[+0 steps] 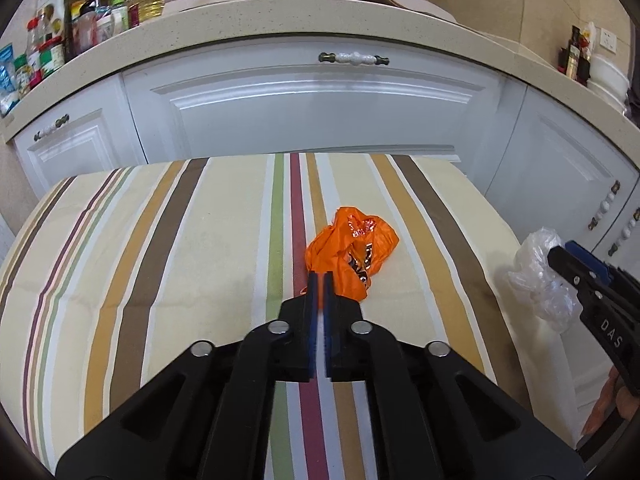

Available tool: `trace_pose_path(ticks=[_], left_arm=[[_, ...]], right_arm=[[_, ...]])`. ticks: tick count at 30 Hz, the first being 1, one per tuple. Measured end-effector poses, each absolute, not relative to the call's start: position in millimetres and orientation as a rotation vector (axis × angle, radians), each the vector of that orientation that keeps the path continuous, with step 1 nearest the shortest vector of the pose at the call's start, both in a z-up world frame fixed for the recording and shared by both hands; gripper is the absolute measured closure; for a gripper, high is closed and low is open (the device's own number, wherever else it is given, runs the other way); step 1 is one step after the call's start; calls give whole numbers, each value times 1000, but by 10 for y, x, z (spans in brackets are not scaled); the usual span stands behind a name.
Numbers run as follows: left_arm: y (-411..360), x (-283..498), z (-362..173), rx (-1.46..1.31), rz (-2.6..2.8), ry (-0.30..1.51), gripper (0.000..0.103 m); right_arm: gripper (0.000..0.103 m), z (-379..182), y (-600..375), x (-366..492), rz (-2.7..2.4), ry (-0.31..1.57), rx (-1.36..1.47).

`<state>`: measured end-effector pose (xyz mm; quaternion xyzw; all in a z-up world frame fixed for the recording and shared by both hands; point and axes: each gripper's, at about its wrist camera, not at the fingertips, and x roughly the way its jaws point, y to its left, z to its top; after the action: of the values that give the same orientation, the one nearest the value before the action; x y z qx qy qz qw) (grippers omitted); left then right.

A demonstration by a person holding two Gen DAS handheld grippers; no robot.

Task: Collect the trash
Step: 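Grasp the orange printed bag with the left tool, then carry the clear bag and orange bag over the bin and open both tools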

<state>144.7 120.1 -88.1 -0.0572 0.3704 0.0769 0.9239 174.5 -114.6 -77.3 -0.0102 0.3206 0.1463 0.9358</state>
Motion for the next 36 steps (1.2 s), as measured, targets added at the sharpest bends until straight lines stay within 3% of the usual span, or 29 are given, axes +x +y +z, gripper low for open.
trace_pose_path(ticks=[2, 6, 7, 9, 13, 14, 15, 16, 18, 22, 36], left_arm=[[1194, 1451, -878, -115, 165, 752, 79], [1161, 1515, -860, -104, 161, 742, 75], [1150, 1544, -865, -100, 160, 742, 63], [1141, 1588, -876, -100, 155, 737, 54], [1113, 1722, -947, -82, 144, 751, 55], [1117, 1751, -968, -82, 140, 758, 55], [1126, 1774, -987, -85, 133, 764, 62], [1131, 1787, -1001, -86, 130, 769, 75], [1134, 1804, -1030, -81, 126, 781, 90], [1125, 1759, -1018, -61, 129, 766, 95], [1088, 1378, -751, -5, 173, 705, 96]], right_arm=[[75, -775, -1145, 1741, 300, 656, -20], [75, -787, -1165, 1782, 296, 659, -22], [75, -791, -1169, 1796, 295, 660, -22], [75, -802, -1169, 1835, 291, 662, -23], [75, -824, -1145, 1883, 292, 669, -25], [75, -829, -1136, 1886, 293, 670, -26], [75, -835, -1123, 1888, 296, 671, -27], [75, -838, -1120, 1891, 297, 672, -28], [75, -850, -1112, 1897, 299, 676, -29], [75, -866, -1110, 1895, 301, 683, -32], [75, -711, -1126, 1670, 288, 638, -58]])
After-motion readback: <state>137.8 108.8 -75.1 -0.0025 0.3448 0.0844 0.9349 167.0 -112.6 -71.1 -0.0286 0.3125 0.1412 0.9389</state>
